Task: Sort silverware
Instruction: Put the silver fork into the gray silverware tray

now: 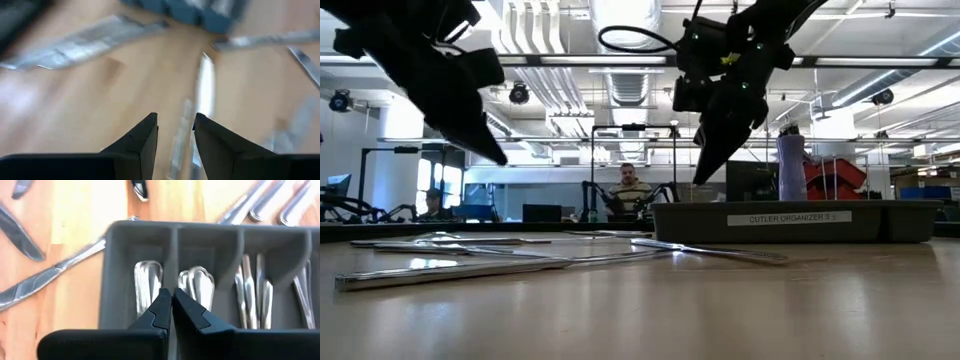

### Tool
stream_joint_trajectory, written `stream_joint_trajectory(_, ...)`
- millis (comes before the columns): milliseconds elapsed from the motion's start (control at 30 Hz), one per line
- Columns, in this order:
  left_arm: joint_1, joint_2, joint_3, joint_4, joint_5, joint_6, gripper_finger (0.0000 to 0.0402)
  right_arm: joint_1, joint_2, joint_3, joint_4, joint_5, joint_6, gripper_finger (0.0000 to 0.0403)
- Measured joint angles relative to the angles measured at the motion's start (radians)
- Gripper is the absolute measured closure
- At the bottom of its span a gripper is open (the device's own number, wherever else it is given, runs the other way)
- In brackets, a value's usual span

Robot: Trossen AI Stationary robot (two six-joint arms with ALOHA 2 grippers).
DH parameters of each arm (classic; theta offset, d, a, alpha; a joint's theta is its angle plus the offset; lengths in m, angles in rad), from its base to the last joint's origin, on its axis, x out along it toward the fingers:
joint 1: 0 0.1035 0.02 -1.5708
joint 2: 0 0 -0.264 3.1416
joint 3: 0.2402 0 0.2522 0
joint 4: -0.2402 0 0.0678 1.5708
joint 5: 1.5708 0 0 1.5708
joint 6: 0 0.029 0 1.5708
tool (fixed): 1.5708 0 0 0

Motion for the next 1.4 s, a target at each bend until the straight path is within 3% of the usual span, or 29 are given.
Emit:
stream_joint_trajectory(100, -0.032, 0.078, 0.015, -0.006, 0.008, -0.054, 0.0285, 0.013, 0.0, 0.0, 0.021, 0.001, 0.023, 0.0403)
stream_joint_trajectory(300, -0.039, 0.19, 0.05, -0.183, -0.036, -0.266, 0.0285, 0.041, 0.0, 0.0, 0.022, 0.002, 0.045, 0.0403)
stream_joint_trajectory(533, -0.041, 0.274, 0.075, -0.272, 0.025, -0.374, 0.0279, 0.057, 0.0, 0.0, 0.029, 0.001, 0.078, 0.0403)
stream_joint_trajectory(800, -0.041, 0.351, 0.064, -0.373, 0.039, -0.438, 0.0209, 0.063, 0.0, -0.001, 0.022, 0.001, 0.077, 0.0403)
stream_joint_trajectory(967, -0.041, 0.399, 0.06, -0.355, 0.032, -0.433, 0.0162, 0.062, 0.0, -0.003, 0.023, 0.002, 0.073, 0.0403)
stream_joint_trajectory(1100, -0.043, 0.424, 0.064, -0.339, -0.014, -0.399, 0.0146, 0.062, 0.0, -0.005, 0.023, 0.001, 0.071, 0.0403)
stream_joint_trajectory(1233, -0.043, 0.438, 0.064, -0.325, -0.037, -0.398, 0.0166, 0.063, 0.0, -0.009, 0.021, 0.0, 0.071, 0.0403)
stream_joint_trajectory(1400, -0.043, 0.451, 0.062, -0.283, -0.035, -0.399, 0.0249, 0.064, 0.0, -0.009, 0.022, 0.0, 0.071, 0.0403)
